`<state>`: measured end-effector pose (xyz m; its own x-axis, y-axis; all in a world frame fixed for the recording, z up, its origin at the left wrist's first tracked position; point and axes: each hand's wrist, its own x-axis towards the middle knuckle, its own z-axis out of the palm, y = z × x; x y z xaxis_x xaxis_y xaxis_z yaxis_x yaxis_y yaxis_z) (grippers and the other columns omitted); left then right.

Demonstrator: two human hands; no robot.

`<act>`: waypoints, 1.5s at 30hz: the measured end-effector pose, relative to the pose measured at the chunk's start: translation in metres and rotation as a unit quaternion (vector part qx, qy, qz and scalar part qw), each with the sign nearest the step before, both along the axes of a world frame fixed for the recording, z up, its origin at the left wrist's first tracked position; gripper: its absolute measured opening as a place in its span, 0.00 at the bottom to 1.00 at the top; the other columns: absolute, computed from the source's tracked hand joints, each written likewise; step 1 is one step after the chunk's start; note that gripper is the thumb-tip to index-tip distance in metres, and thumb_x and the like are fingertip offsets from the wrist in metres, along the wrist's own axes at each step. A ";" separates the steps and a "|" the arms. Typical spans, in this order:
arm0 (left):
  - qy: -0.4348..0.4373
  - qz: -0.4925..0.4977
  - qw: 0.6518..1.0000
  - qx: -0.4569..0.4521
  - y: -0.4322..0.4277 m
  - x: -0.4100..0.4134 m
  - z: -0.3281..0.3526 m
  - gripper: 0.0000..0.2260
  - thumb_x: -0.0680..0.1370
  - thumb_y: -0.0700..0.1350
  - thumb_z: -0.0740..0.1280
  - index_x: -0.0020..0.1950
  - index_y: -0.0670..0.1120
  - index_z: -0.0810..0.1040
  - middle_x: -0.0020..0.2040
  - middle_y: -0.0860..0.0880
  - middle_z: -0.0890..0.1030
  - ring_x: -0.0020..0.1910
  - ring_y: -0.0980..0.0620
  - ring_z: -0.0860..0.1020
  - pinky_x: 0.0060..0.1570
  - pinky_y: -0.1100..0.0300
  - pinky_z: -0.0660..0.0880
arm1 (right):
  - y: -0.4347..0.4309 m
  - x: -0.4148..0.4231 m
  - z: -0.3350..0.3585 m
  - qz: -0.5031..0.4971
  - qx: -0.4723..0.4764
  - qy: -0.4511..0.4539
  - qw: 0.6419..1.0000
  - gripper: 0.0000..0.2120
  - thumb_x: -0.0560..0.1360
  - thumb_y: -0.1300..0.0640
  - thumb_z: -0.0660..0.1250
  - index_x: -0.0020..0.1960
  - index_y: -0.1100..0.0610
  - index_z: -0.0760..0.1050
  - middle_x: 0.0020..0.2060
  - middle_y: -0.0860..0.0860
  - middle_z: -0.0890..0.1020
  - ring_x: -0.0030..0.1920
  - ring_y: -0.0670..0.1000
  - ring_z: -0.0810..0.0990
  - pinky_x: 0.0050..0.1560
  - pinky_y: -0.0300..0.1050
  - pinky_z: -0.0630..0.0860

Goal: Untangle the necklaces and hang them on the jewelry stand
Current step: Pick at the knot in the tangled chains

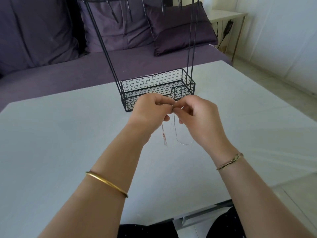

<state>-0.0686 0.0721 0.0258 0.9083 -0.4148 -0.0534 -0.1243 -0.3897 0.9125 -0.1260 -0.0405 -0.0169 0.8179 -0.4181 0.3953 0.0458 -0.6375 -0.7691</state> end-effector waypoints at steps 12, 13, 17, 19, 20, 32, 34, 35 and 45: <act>0.040 0.000 0.999 -0.029 -0.001 -0.007 0.006 0.10 0.79 0.33 0.60 0.50 0.42 0.80 0.37 0.48 0.77 0.29 0.56 0.76 0.31 0.59 0.81 | 0.002 0.002 -0.001 0.025 0.012 -0.014 1.000 0.05 0.78 0.62 0.62 0.43 0.56 0.72 0.34 0.49 0.78 0.34 0.53 0.78 0.37 0.54 0.78; 0.035 -0.001 0.999 -0.026 -0.002 -0.008 0.006 0.10 0.79 0.33 0.59 0.50 0.42 0.80 0.38 0.48 0.77 0.29 0.55 0.77 0.31 0.59 0.81 | 0.001 0.002 -0.001 0.025 0.007 -0.008 1.000 0.05 0.78 0.61 0.61 0.43 0.57 0.72 0.34 0.50 0.79 0.34 0.54 0.78 0.37 0.54 0.78; -0.011 -0.005 1.000 -0.001 -0.001 -0.006 0.004 0.11 0.79 0.33 0.59 0.49 0.43 0.80 0.41 0.48 0.77 0.33 0.55 0.78 0.31 0.60 0.81 | 0.001 0.002 -0.002 0.019 -0.016 0.018 1.000 0.05 0.79 0.59 0.60 0.44 0.56 0.71 0.35 0.51 0.78 0.35 0.55 0.78 0.38 0.55 0.78; -0.030 -0.010 0.999 0.009 0.000 -0.005 0.002 0.10 0.79 0.33 0.60 0.48 0.43 0.80 0.41 0.48 0.77 0.34 0.56 0.77 0.32 0.62 0.80 | 0.001 0.001 -0.001 0.016 -0.013 0.026 0.999 0.06 0.79 0.59 0.59 0.44 0.57 0.70 0.35 0.51 0.78 0.35 0.54 0.78 0.38 0.52 0.77; -0.028 -0.014 0.999 0.011 0.000 -0.004 0.002 0.09 0.78 0.34 0.61 0.47 0.43 0.80 0.40 0.48 0.77 0.34 0.56 0.77 0.32 0.62 0.80 | 0.001 0.001 0.000 0.019 -0.004 0.027 0.999 0.06 0.79 0.59 0.58 0.44 0.58 0.70 0.35 0.52 0.78 0.35 0.54 0.78 0.37 0.50 0.77; 0.096 -0.029 0.995 -0.009 0.001 -0.004 0.004 0.07 0.78 0.33 0.62 0.47 0.41 0.78 0.40 0.47 0.74 0.33 0.56 0.74 0.31 0.63 0.79 | -0.004 -0.002 0.004 0.065 0.069 0.038 0.995 0.07 0.79 0.64 0.56 0.44 0.58 0.70 0.34 0.51 0.79 0.26 0.42 0.74 0.26 0.31 0.68; 0.132 -0.027 0.990 -0.034 0.001 -0.003 0.006 0.04 0.78 0.35 0.64 0.47 0.41 0.78 0.39 0.48 0.74 0.32 0.56 0.73 0.31 0.64 0.78 | -0.004 -0.001 0.003 0.063 0.067 0.045 0.995 0.07 0.79 0.63 0.56 0.45 0.57 0.70 0.35 0.51 0.79 0.25 0.42 0.74 0.26 0.31 0.68; 0.145 -0.028 0.988 -0.042 0.001 -0.003 0.006 0.03 0.77 0.35 0.65 0.47 0.42 0.77 0.39 0.48 0.74 0.31 0.56 0.73 0.31 0.65 0.77 | -0.004 -0.001 0.003 0.062 0.068 0.046 0.995 0.07 0.79 0.63 0.56 0.44 0.56 0.70 0.35 0.51 0.79 0.25 0.42 0.74 0.26 0.31 0.68; 0.227 0.000 0.968 -0.107 -0.001 -0.004 0.009 0.06 0.77 0.35 0.64 0.40 0.43 0.74 0.36 0.47 0.72 0.30 0.54 0.69 0.24 0.66 0.70 | 0.000 -0.002 0.006 0.064 0.079 0.051 0.993 0.05 0.76 0.64 0.58 0.44 0.57 0.70 0.28 0.52 0.77 0.22 0.41 0.73 0.23 0.30 0.64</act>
